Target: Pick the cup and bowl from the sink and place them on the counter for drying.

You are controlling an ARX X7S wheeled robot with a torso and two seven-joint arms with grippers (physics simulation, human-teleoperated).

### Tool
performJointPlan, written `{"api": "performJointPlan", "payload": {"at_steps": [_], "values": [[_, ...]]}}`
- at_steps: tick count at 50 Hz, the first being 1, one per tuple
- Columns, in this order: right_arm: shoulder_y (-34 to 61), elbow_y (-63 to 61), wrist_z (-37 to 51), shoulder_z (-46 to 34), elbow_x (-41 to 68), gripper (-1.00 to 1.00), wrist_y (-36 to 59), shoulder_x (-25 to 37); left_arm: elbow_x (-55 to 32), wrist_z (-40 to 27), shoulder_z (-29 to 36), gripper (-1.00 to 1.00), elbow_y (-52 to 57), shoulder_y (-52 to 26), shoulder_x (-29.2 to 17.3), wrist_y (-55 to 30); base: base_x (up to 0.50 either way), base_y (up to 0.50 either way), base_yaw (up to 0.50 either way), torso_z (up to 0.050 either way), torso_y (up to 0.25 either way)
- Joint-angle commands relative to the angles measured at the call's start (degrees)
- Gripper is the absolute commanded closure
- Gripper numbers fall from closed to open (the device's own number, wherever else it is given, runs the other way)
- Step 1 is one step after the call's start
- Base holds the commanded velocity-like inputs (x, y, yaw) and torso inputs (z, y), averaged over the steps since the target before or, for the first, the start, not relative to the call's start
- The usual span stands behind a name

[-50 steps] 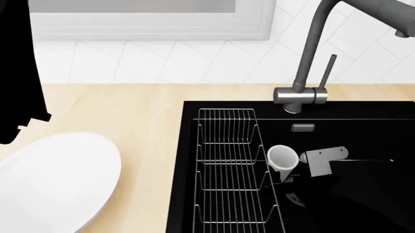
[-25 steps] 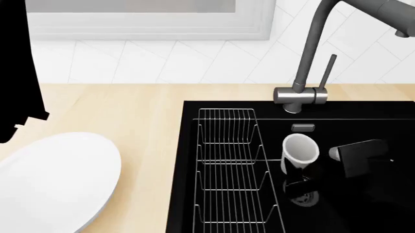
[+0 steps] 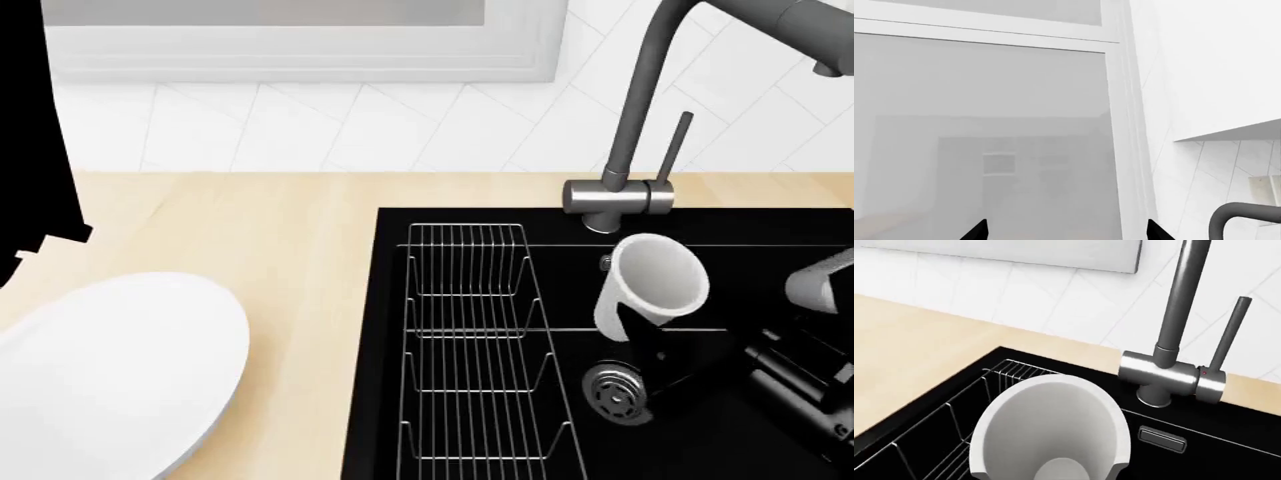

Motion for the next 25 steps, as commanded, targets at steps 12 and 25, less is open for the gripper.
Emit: {"api": "performJointPlan", "payload": {"at_steps": [12,25], "values": [[19.9,-8.3,-10.3,18.8,13.3,1.0,24.9,2.6,-1.5,0.0,-2.2,-1.0,0.2,-0.2,0.0,-1.0,0.0,0.0,0.0,0.0,0.0],[33.8,-4.9,-8.8,23.2,19.3,1.0,42.7,-10.5,-1.6,-0.2,-2.9,-1.0,0.3,0.4,0.0,-1.0,0.0,0.0,0.0,0.0,0.001]]}}
